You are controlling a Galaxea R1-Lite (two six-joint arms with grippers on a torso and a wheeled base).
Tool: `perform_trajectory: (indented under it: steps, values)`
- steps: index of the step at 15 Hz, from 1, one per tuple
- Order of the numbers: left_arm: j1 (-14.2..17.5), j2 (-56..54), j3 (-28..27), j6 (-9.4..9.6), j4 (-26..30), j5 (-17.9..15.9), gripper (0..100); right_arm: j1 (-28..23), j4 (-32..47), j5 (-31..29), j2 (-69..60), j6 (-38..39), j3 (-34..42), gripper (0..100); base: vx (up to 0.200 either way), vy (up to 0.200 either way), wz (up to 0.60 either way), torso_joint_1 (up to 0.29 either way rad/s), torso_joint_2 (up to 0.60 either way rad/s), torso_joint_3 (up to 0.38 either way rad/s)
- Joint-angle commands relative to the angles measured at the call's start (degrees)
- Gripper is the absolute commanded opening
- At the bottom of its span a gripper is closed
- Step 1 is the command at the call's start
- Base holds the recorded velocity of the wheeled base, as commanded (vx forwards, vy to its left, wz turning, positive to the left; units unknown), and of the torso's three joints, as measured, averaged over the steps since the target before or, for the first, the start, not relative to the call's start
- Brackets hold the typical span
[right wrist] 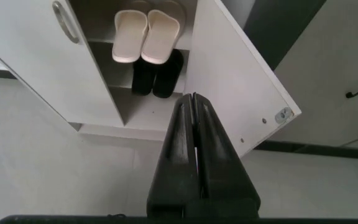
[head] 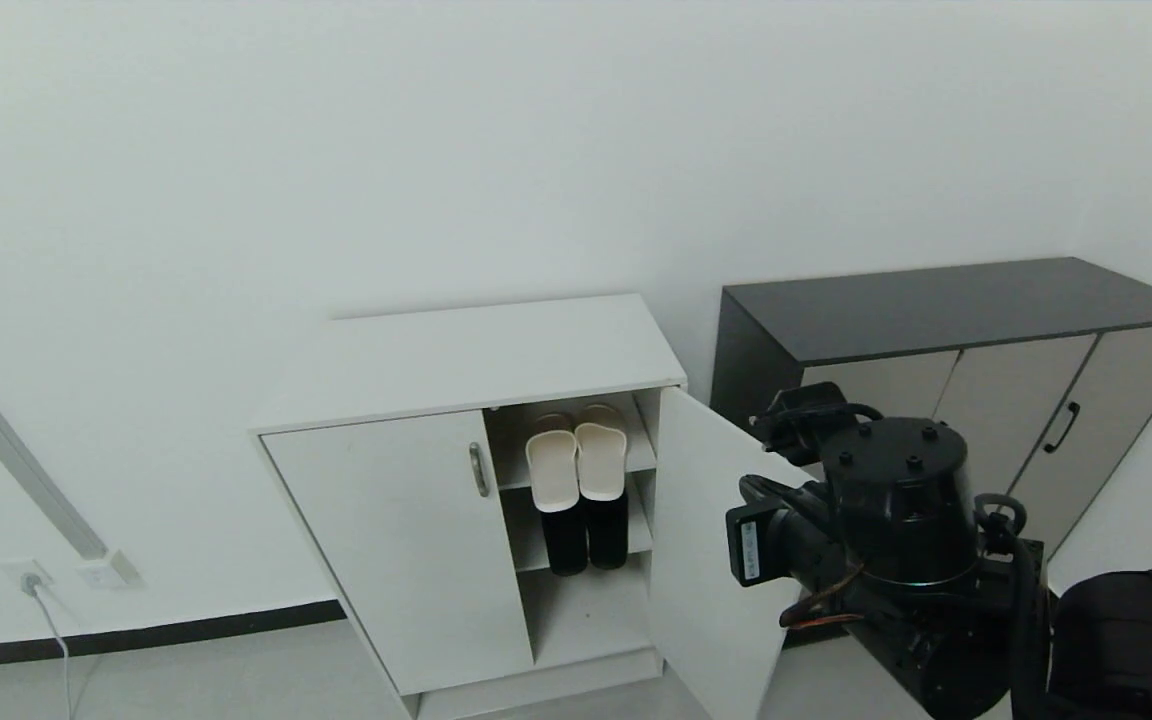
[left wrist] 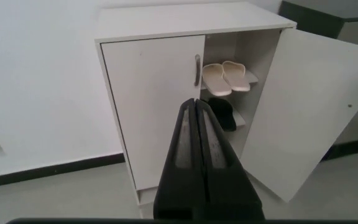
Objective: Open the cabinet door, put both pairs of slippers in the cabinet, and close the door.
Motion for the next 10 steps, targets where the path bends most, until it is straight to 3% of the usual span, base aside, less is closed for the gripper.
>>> perform_trajectory:
  steps: [1,2,6,7,10]
  values:
    - [0.0,0.1,0.0,0.0,0.0,0.0,0,-0.2,0.0,0.0,0.3,0.0,0.0,0,0.0,0.0,0.0,0.0,0.0,0.0]
    - [0.0,0.1,0.0,0.0,0.0,0.0,0,-0.2,0.0,0.0,0.3,0.0,0.0,0,0.0,0.0,0.0,0.0,0.0,0.0]
    - [0.0,0.1,0.0,0.0,0.0,0.0,0,-0.8,-0.3,0.0,0.2,-0.1,-0.3,0,-0.2,0.0,0.0,0.009,0.0,0.001]
    - [0.0,0.1,0.0,0.0,0.0,0.0,0,-2.0,-0.3,0.0,0.4,-0.9,-0.5,0,-0.2,0.0,0.0,-0.007,0.0,0.002]
    - [0.0,0.1,0.0,0.0,0.0,-0.1,0,-9.3,0.4,1.2,3.7,-3.4,-7.4,0,0.0,0.0,0.0,0.0,0.0,0.0]
